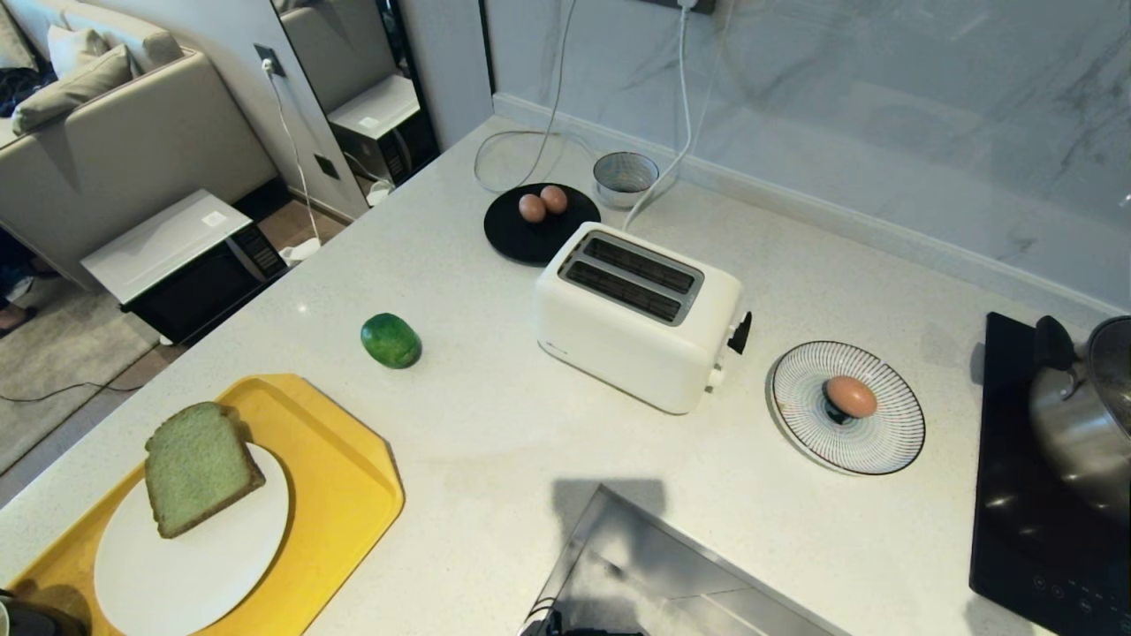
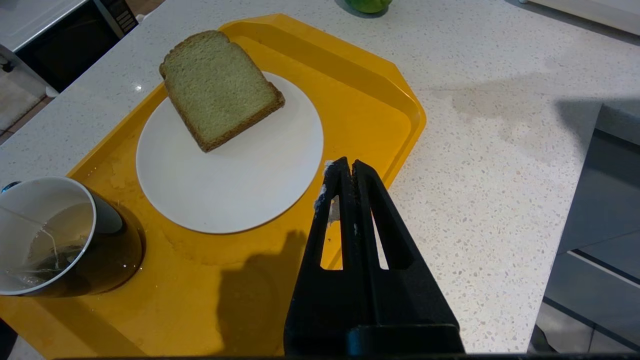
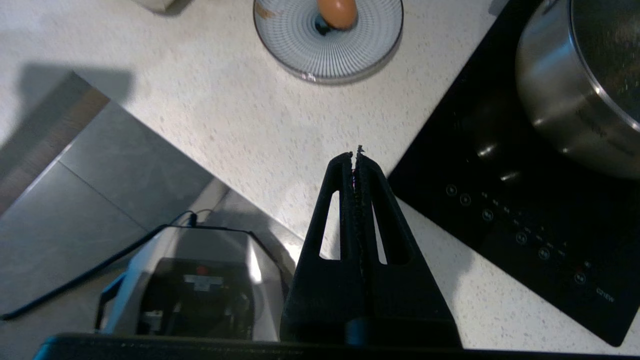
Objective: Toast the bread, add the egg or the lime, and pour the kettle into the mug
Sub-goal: Pick up the egg
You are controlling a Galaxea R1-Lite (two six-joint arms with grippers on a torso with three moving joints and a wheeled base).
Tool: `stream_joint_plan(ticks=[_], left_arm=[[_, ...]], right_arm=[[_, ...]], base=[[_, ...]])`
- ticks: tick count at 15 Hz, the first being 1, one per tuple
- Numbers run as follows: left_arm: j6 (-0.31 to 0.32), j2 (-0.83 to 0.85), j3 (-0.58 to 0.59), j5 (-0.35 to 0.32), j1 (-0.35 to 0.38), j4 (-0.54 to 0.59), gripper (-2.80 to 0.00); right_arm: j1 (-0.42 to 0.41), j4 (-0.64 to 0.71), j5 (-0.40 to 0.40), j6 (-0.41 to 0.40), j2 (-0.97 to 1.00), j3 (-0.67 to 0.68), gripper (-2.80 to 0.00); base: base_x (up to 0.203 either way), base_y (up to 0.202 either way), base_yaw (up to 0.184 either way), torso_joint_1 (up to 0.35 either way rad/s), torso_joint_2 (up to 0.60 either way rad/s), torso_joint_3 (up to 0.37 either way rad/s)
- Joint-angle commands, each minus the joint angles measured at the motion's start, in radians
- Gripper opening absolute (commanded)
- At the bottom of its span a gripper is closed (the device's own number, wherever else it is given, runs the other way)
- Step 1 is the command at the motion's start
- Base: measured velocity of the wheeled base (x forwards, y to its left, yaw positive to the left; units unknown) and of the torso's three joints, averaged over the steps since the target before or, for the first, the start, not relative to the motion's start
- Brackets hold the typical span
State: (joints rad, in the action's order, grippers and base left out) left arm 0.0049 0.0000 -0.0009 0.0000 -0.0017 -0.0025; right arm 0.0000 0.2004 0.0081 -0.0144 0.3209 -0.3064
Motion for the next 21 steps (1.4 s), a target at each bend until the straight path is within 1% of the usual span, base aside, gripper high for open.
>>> stream_joint_plan(ticks=[1,2,3,4,5,6,9,10,12,13,14,16,17,18,19,21], left_arm=[[0.0,0.002,0.0,0.0,0.0,-0.001,-2.8],[0.0,0.002,0.001,0.0,0.0,-0.001,-2.8],[0.001,0.002,0.0,0.0,0.0,-0.001,-2.8],[0.0,0.002,-0.001,0.0,0.0,-0.001,-2.8],[0.0,0.002,0.0,0.0,0.0,-0.001,-2.8],[0.001,0.002,0.001,0.0,0.0,-0.001,-2.8],[0.0,0.002,-0.001,0.0,0.0,-0.001,-2.8],[0.001,0.001,0.0,0.0,0.0,-0.001,-2.8],[0.0,0.002,-0.001,0.0,0.0,-0.001,-2.8],[0.0,0.001,-0.001,0.0,0.0,-0.001,-2.8],[0.0,0.002,0.001,0.0,0.0,-0.001,-2.8],[0.001,0.002,0.0,0.0,0.0,-0.001,-2.8],[0.0,0.0,0.0,0.0,0.0,-0.001,-2.8],[0.0,0.002,0.0,0.0,0.0,-0.001,-2.8],[0.0,0.002,0.0,0.0,0.0,-0.001,-2.8],[0.0,0.002,0.001,0.0,0.0,-0.001,-2.8]], right_arm=[[0.0,0.04,0.002,0.03,0.387,-0.235,-2.8],[0.0,0.098,0.002,0.024,0.484,-0.337,-2.8],[0.0,0.188,0.002,-0.011,0.573,-0.426,-2.8],[0.0,0.274,0.002,-0.065,0.643,-0.478,-2.8],[0.0,0.33,0.001,-0.118,0.698,-0.51,-2.8],[0.0,0.36,0.001,-0.169,0.758,-0.533,-2.8],[-0.02,0.386,0.001,-0.267,0.936,-0.589,-2.8],[-0.028,0.389,0.004,-0.328,0.993,-0.614,-2.8],[-0.037,0.383,0.023,-0.506,1.077,-0.645,-2.8],[-0.039,0.358,0.031,-0.552,1.111,-0.655,-2.8],[-0.037,0.287,0.034,-0.567,1.139,-0.649,-2.8],[-0.038,0.104,0.035,-0.579,1.2,-0.595,-2.8],[-0.038,0.046,0.036,-0.596,1.225,-0.583,-2.8],[-0.043,0.035,0.036,-0.644,1.242,-0.588,-2.8],[-0.047,0.033,0.037,-0.673,1.254,-0.597,-2.8],[-0.041,0.027,0.042,-0.68,1.278,-0.624,-2.8]], base=[[0.0,0.0,0.0,0.0,0.0,0.0],[0.0,0.0,0.0,0.0,0.0,0.0],[0.0,0.0,0.0,0.0,0.0,0.0],[0.0,0.0,0.0,0.0,0.0,0.0],[0.0,0.0,0.0,0.0,0.0,0.0],[0.0,0.0,0.0,0.0,0.0,0.0],[0.0,0.0,0.0,0.0,0.0,0.0],[0.0,0.0,0.0,0.0,0.0,0.0],[0.0,0.0,0.0,0.0,0.0,0.0],[0.0,0.0,0.0,0.0,0.0,0.0],[0.0,0.0,0.0,0.0,0.0,0.0],[0.0,0.0,0.0,0.0,0.0,0.0],[0.0,0.0,0.0,0.0,0.0,0.0],[0.0,0.0,0.0,0.0,0.0,0.0],[0.0,0.0,0.0,0.0,0.0,0.0],[0.0,0.0,0.0,0.0,0.0,0.0]])
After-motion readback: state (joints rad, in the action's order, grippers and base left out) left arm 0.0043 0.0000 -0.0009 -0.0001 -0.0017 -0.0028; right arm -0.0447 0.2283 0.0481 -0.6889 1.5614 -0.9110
